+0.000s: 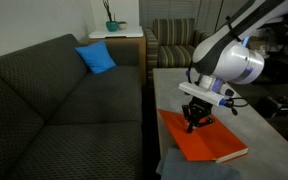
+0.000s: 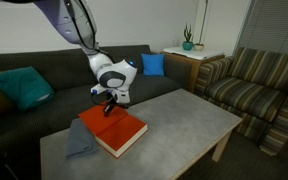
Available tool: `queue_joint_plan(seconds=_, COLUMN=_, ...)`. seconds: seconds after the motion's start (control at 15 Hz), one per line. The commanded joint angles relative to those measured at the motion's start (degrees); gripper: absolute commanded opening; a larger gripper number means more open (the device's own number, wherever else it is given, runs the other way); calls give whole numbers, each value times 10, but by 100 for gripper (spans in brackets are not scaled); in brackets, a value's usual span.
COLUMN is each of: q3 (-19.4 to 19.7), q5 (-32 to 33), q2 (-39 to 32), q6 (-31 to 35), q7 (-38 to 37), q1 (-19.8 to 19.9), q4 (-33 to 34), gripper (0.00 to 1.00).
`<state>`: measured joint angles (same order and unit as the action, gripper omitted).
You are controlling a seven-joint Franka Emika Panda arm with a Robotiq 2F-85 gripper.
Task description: Open the cover of the book on the table
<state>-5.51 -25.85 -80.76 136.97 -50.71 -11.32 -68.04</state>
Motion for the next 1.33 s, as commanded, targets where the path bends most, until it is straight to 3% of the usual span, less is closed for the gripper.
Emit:
queue_joint_plan(seconds=0.0, q3=16, q5=9, q2=44, q6=-12, q7=-14, q1=-9, q4=-39, gripper=0)
queue_joint_plan(seconds=0.93, q3=19, q5=29, q2=127, q6=5, q7=-12, q1=-15, q4=-112, gripper=0)
queue_joint_plan(seconds=1.0, q3=20, q5=33, q2=131, q6=5, q7=-14, q1=-16, q4=-117, gripper=26)
queue_joint_plan(seconds=1.07, q3=19, q5=34, q2=135, q6=7, q7=-13, q1=-16, q4=-122, gripper=27)
queue_joint_plan(seconds=1.27, q3=21, q5=42, q2=147, q6=9, q7=-16, q1=-19, q4=-133, gripper=47)
